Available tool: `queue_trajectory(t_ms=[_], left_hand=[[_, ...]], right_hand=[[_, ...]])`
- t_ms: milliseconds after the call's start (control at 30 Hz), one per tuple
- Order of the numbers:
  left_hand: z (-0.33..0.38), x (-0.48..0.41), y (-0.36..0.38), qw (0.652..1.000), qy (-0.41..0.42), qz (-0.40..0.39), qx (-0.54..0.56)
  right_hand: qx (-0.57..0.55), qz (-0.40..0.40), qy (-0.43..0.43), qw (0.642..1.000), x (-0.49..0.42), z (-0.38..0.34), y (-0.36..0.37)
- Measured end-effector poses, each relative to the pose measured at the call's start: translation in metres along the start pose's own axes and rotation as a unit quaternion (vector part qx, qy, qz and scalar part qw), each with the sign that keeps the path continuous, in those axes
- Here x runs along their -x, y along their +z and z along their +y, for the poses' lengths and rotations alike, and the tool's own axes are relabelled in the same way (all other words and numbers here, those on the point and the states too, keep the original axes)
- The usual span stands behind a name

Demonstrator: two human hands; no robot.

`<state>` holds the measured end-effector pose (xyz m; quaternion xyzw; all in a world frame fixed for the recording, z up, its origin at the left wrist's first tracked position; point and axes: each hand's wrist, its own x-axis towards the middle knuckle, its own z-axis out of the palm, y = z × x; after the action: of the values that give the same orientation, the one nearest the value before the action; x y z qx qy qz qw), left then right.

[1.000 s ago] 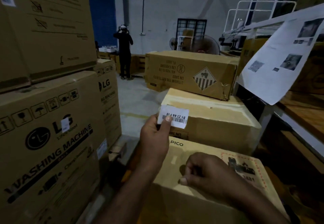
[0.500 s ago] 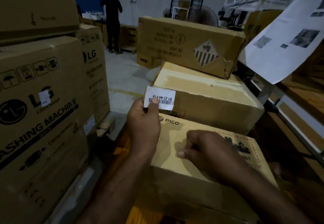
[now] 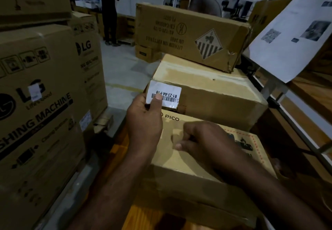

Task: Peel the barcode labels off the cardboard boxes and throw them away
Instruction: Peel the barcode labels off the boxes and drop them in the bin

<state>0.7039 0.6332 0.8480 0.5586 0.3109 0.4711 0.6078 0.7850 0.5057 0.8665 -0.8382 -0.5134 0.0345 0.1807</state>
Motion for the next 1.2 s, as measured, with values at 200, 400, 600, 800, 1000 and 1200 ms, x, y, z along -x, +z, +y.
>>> queue_trajectory(t_ms=[200,400,600,800,1000,1200], left_hand=[[-0.002,0.001,0.001,1.000,0.014,-0.011,-0.011],[-0.001,0.000,0.001,1.000,0.004,-0.007,0.000],[-0.003,-0.003,0.003,1.000,-0.008,0.000,0.029],[-0.005,-0.006,0.008,1.000,-0.004,-0.010,0.017],[-0.002,-0.007,0.005,0.999,-0.016,0.021,0.045],[-0.003,-0.005,0.009,0.999,-0.020,0.009,0.034]], right_hand=[[-0.006,-0.010,0.003,1.000,0.000,0.007,-0.005],[0.105,0.056,-0.020,0.993,-0.021,-0.008,0.009],[0.146,-0.033,-0.081,0.985,0.049,-0.022,0.003],[0.122,-0.127,-0.030,0.984,0.012,-0.031,0.012],[0.121,-0.168,-0.034,0.978,0.035,-0.029,0.003],[0.115,-0.196,-0.024,0.974,0.044,-0.026,-0.010]])
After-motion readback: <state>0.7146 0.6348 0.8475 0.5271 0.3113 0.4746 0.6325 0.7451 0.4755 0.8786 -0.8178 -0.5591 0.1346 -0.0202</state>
